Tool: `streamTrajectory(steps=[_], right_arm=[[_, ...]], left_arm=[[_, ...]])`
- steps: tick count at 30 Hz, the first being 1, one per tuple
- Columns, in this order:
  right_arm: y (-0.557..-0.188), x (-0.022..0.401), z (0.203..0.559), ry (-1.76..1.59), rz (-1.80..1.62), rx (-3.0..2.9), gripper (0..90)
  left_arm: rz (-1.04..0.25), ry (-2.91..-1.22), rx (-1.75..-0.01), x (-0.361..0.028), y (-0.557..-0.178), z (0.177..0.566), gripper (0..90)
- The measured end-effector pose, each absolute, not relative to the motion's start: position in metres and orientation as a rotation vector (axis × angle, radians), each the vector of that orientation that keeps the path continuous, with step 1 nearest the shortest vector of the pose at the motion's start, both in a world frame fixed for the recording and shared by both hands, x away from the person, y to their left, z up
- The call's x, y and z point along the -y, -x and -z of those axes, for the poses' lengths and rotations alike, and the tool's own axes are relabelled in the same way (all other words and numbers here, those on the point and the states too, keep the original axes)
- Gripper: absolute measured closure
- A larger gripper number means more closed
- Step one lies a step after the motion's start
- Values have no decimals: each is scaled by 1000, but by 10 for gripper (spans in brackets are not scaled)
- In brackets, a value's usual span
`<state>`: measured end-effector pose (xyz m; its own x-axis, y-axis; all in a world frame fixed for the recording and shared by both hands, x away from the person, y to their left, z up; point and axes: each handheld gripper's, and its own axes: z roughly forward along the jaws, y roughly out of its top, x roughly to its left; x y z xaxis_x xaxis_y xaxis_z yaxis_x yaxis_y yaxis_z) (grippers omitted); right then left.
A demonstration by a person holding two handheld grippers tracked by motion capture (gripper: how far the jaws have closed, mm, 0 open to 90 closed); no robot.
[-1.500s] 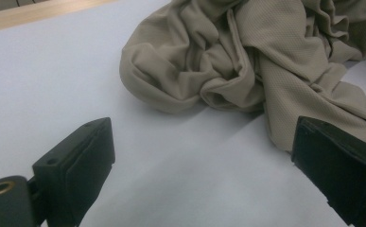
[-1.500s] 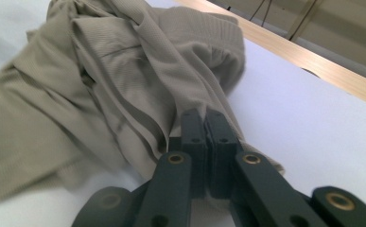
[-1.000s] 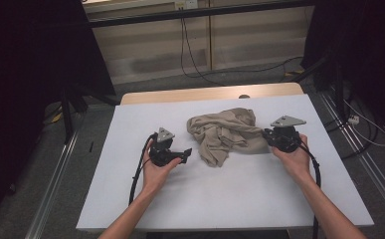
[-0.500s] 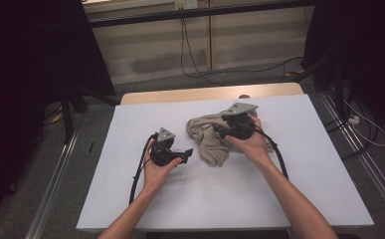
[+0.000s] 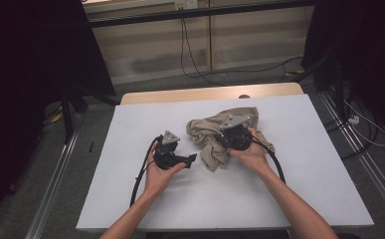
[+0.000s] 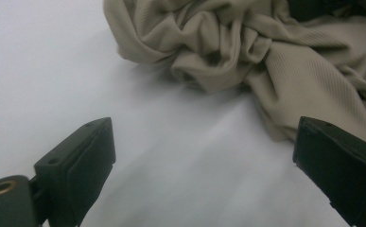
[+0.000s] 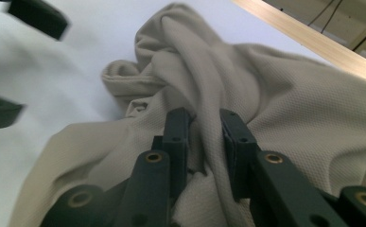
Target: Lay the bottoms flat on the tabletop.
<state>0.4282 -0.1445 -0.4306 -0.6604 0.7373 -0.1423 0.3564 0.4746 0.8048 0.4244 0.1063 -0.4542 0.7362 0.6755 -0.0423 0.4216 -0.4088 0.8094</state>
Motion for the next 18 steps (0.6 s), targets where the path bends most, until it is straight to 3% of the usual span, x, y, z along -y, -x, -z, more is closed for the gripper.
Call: streamTrajectory(steps=[8, 12, 14, 15, 18], right_arm=[[-382, 177, 429, -929, -1137, -2273, 735], [-361, 188, 435, -916, -1119, -2325, 814], [-350, 193, 438, -904, -1114, -2359, 857], [-344, 196, 441, -895, -1100, -2381, 864], [-331, 199, 448, -869, -1063, -2440, 866]], left_arm=[[-273, -2115, -661, -69, -409, 458, 78], [-279, -2165, -606, -53, -403, 462, 104], [-256, -2204, -629, -48, -403, 465, 163], [-243, -2210, -649, -47, -404, 466, 234], [-237, -2210, -656, -47, -403, 464, 282]])
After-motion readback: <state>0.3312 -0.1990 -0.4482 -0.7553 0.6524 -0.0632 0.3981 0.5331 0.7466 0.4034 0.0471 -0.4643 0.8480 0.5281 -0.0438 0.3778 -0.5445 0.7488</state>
